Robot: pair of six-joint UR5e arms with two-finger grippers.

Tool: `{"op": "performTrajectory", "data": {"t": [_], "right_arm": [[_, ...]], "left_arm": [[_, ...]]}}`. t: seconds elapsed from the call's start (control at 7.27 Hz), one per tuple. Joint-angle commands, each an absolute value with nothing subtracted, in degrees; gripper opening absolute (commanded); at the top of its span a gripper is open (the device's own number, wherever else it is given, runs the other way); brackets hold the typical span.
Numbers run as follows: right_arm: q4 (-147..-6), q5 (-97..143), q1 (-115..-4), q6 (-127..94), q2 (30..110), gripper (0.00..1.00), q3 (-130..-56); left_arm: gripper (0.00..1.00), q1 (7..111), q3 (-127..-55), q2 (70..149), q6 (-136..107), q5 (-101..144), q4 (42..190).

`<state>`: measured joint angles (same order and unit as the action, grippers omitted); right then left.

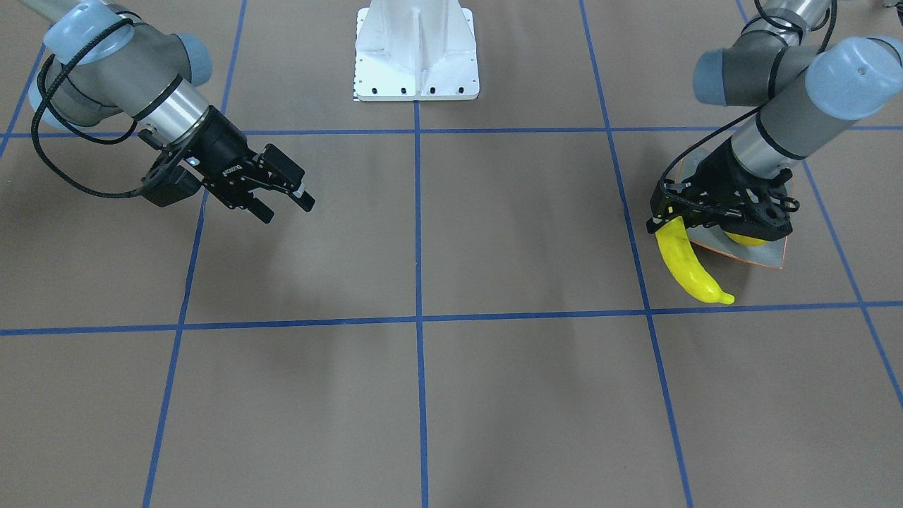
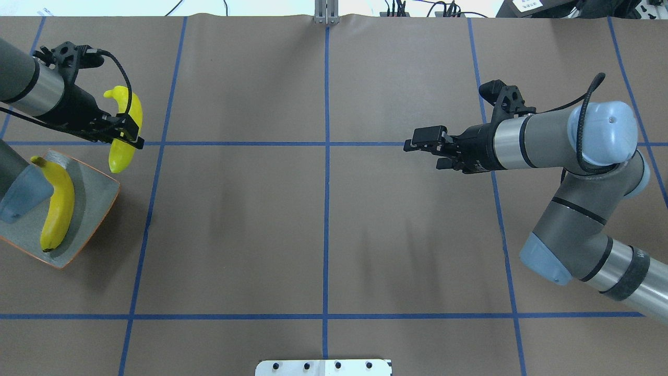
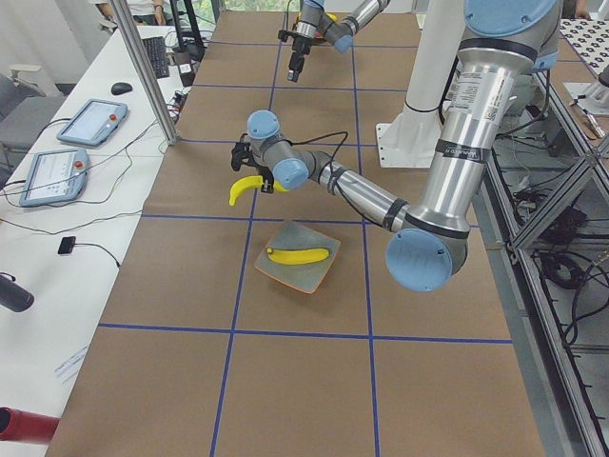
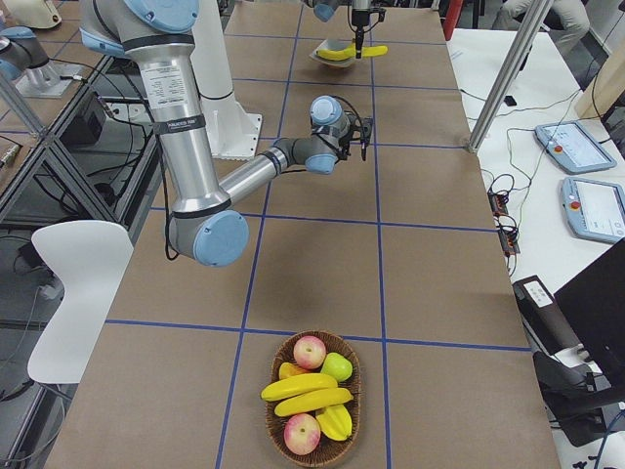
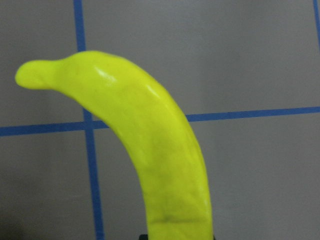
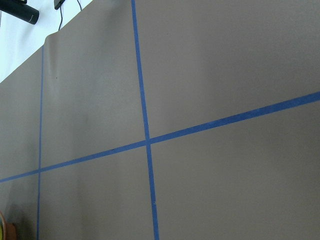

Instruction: Transfer all bananas from basket to plate

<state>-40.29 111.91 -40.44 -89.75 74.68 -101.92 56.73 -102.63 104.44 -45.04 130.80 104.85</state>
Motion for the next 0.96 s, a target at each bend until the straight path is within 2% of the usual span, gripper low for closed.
{"op": "performTrajectory", "data": {"t": [0.0, 0.28, 0.83], "right_arm": [[-40.25, 110.14, -39.12, -89.82, 74.62, 1.00, -100.55], [-40.17, 109.86, -38.85, -89.82, 74.62, 1.00, -100.20], [-40.17, 109.95, -38.76, -89.91, 74.62, 1.00, -99.84]], "left_arm": [[0.00, 55.91, -109.21, 103.28, -36.07, 121.78, 85.61], [0.00, 50.57, -112.05, 97.41, -31.64, 115.59, 82.00], [0.00, 47.11, -111.97, 95.28, -31.90, 114.61, 81.65]]}}
